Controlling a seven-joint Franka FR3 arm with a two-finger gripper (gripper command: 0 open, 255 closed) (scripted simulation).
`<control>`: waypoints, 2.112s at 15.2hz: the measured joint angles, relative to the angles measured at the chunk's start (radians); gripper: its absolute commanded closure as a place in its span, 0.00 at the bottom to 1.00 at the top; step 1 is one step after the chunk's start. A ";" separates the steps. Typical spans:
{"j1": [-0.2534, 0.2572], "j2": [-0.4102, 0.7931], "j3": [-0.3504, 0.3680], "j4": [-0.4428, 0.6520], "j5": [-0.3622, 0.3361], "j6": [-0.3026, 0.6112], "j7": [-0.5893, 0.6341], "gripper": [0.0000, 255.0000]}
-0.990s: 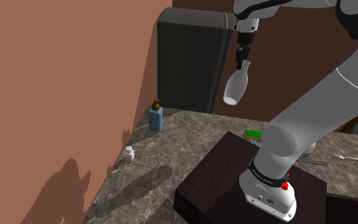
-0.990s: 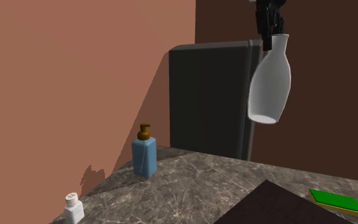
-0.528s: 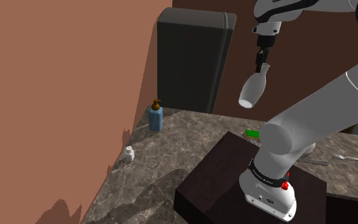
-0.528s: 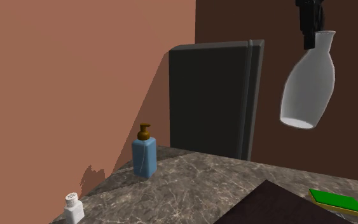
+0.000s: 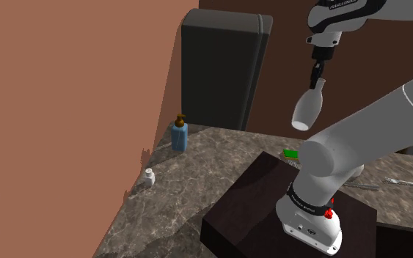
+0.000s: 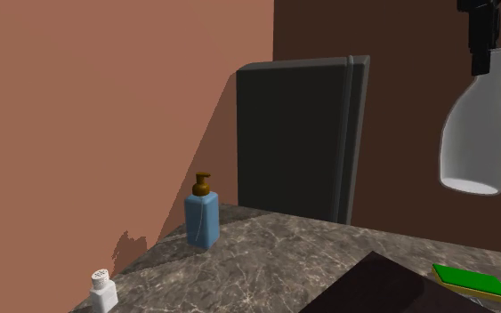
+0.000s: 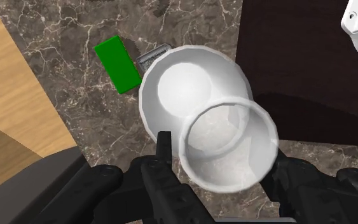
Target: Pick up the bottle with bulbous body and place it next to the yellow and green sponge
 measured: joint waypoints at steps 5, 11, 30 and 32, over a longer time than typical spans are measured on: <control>-0.002 0.009 -0.016 -0.057 -0.008 0.066 0.006 1.00; -0.004 0.029 -0.039 -0.124 -0.017 0.153 0.012 1.00; 0.009 0.162 -0.121 -0.286 -0.017 0.441 0.013 1.00; 0.012 0.183 -0.131 -0.297 -0.011 0.472 0.009 1.00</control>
